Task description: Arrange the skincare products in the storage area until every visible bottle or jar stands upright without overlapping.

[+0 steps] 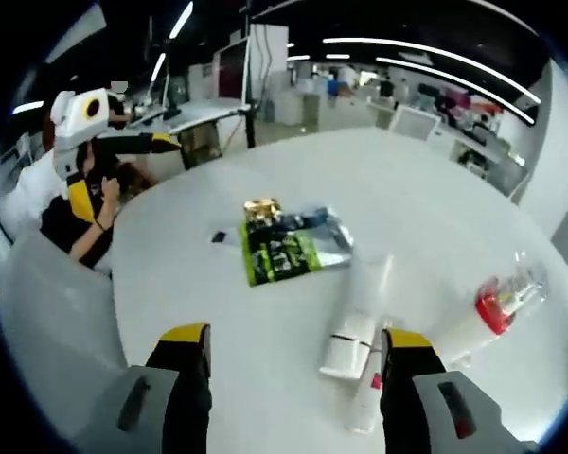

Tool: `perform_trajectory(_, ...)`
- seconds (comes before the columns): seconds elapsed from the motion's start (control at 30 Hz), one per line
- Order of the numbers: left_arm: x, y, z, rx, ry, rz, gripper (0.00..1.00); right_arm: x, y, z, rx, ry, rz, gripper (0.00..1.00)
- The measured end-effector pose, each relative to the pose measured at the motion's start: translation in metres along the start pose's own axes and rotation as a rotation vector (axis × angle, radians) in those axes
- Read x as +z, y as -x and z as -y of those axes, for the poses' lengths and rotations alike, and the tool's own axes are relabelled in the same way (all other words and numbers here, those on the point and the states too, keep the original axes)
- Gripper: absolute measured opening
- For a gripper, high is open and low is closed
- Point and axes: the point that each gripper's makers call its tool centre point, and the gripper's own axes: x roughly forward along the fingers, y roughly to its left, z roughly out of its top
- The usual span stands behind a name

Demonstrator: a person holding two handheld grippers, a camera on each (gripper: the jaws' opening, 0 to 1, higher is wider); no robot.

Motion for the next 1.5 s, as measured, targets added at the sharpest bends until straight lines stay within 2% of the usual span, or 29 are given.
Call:
perform_trajectory(0.17, 0.004, -0.002, -0.003, -0.002, 0.014, 0.022, 0.99, 0.002, -0.018, 0.017, -0.021, 0.017, -0.043, 0.67)
perform_trajectory(0.27, 0.005, -0.004, -0.003, -0.006, 0.014, 0.021, 0.99, 0.002, -0.028, 0.023, -0.01, -0.015, -0.066, 0.68)
perform_trajectory(0.47, 0.004, -0.009, -0.004, -0.012, 0.021, 0.021, 0.99, -0.008, -0.044, 0.034, -0.013, -0.012, -0.13, 0.66)
perform_trajectory(0.6, 0.002, -0.011, -0.005, -0.016, 0.027, 0.019, 0.99, -0.011, -0.052, 0.039, -0.012, -0.011, -0.162, 0.64)
perform_trajectory(0.7, 0.002, -0.012, -0.004, -0.021, 0.03, 0.03, 0.99, -0.011, -0.058, 0.042, -0.007, -0.047, -0.174, 0.64)
perform_trajectory(0.83, 0.0, -0.014, -0.002, -0.025, 0.037, 0.026, 0.99, -0.014, -0.064, 0.047, -0.011, -0.031, -0.221, 0.61)
perform_trajectory(1.0, -0.002, -0.014, -0.003, -0.026, 0.049, 0.024, 0.99, -0.018, -0.067, 0.046, 0.0, -0.063, -0.252, 0.59)
perform_trajectory(1.27, 0.0, -0.015, -0.008, -0.02, 0.048, 0.028, 0.99, -0.028, -0.064, 0.05, -0.023, -0.07, -0.31, 0.37)
perform_trajectory(1.5, -0.001, -0.016, -0.008, -0.02, 0.057, 0.03, 0.99, -0.044, -0.059, 0.048, -0.021, -0.09, -0.358, 0.32)
